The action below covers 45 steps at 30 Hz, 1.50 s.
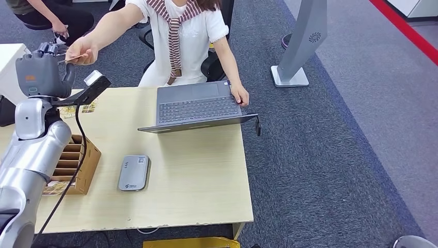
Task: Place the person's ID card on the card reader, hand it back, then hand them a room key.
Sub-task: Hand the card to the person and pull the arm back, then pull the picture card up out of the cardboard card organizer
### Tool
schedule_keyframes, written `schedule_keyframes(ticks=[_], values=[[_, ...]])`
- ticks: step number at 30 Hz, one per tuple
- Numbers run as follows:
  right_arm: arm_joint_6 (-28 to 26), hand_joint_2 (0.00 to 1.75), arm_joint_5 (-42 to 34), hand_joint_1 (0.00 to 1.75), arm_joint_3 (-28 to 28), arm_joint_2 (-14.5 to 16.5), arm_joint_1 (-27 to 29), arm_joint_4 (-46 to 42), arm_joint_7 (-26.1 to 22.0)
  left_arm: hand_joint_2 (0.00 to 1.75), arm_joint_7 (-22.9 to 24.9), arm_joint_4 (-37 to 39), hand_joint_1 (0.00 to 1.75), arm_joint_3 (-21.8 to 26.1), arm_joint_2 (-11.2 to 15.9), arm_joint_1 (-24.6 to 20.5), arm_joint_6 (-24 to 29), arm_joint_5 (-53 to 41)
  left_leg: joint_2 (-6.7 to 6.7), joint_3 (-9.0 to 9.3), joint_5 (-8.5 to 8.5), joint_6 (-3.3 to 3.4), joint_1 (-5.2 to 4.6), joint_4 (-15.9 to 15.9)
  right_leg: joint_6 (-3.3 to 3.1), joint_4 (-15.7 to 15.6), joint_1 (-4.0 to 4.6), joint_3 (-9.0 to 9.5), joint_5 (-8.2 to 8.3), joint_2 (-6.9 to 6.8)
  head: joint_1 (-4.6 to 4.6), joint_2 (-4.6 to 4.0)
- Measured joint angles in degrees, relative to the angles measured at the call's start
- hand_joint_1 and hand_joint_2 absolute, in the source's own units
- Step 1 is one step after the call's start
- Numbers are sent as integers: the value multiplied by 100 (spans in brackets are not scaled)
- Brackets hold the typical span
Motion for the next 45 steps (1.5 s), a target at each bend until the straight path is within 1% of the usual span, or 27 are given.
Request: schedule_keyframes(ticks=[6,9,11,14,17,19,21,24,26,27,29,32,33,35,37,39,41,43,45], values=[[1,0,-8,0,0,1,1,0,2,175,-18,35,0,1,0,3,51,26,0,0,1,0,0,0,0,0,0,0,2,0,0,0],[1,0,-31,0,0,0,6,0,-6,175,-176,9,0,2,-2,56,166,157,0,2,1,0,0,0,0,0,0,0,2,0,0,0],[9,0,-54,0,0,0,17,1,-18,175,-308,-123,0,2,-2,191,168,253,1,2,1,0,0,0,0,0,0,0,1,1,1,0],[44,0,-124,0,-2,0,54,2,-31,175,-411,-616,0,2,8,566,115,314,1,2,0,0,0,-1,-1,0,0,0,0,1,0,1],[51,0,-209,0,-15,0,103,2,-73,175,-432,-1405,0,0,63,1107,61,340,3,1,-3,-2,0,-2,-2,0,-2,0,-2,2,0,1],[36,0,-281,0,-39,0,138,2,-113,175,-439,-2091,0,-1,157,1601,64,347,10,2,-9,-5,0,-4,-2,0,-6,0,-5,8,-1,1],[18,0,-342,0,-64,0,175,2,-131,175,-469,-2810,0,-1,293,2199,118,320,21,6,-17,-4,-1,-5,1,0,-8,0,-10,18,-1,0],[-5,0,-432,0,-128,0,223,2,-122,175,-587,-3862,0,12,520,3259,282,184,31,10,-25,-2,-1,-6,0,0,-8,-1,-21,29,-1,1],[-16,0,-456,0,-185,0,244,1,-107,175,-678,-4486,0,57,620,3936,350,73,30,10,-29,-2,0,-6,-2,0,-7,-2,-28,30,-2,1],[-20,0,-457,0,-203,0,250,1,-102,175,-709,-4704,0,84,647,4172,363,36,30,9,-30,-1,0,-6,-2,0,-6,-2,-31,29,-2,1],[-20,0,-458,0,-216,0,254,0,-98,175,-733,-4907,0,111,668,4392,369,8,29,8,-31,0,1,-6,-2,0,-5,-3,-33,28,-2,1],[-20,0,-458,0,-218,0,256,0,-98,175,-758,-4977,0,129,676,4468,369,-5,27,7,-32,0,1,-6,-2,0,-5,-3,-33,26,-1,1],[-20,0,-464,0,-227,0,257,-1,-97,175,-801,-5096,0,172,683,4619,369,-26,24,6,-34,1,0,-6,0,0,-4,-2,-35,23,-1,1],[-34,0,-549,0,-297,0,266,-2,-104,175,-834,-5518,0,309,719,5304,308,-53,22,5,-40,5,0,-6,5,-1,-5,0,-39,20,-1,1],[-54,0,-639,0,-378,0,273,-2,-112,175,-722,-5833,0,391,779,5944,161,-73,23,6,-44,8,0,-6,7,-1,-5,1,-41,21,-2,1],[-59,0,-654,0,-404,0,275,-2,-111,175,-617,-5907,0,393,829,6149,49,-103,23,7,-44,8,0,-6,7,-1,-5,1,-42,21,-3,0],[-60,0,-654,0,-412,0,275,-2,-111,175,-589,-5922,0,393,843,6198,17,-109,23,8,-44,8,0,-6,7,-1,-5,1,-42,21,-3,0],[-56,0,-654,0,-451,-1,277,-4,-105,175,-433,-5960,0,393,973,6409,-216,-85,19,7,-44,8,1,-6,8,-1,-2,1,-43,18,-3,0],[-38,0,-654,0,-492,-2,279,-6,-96,175,-202,-5996,0,393,1160,6638,-543,-54,14,5,-44,8,2,-6,8,-1,0,2,-43,16,-3,0]])
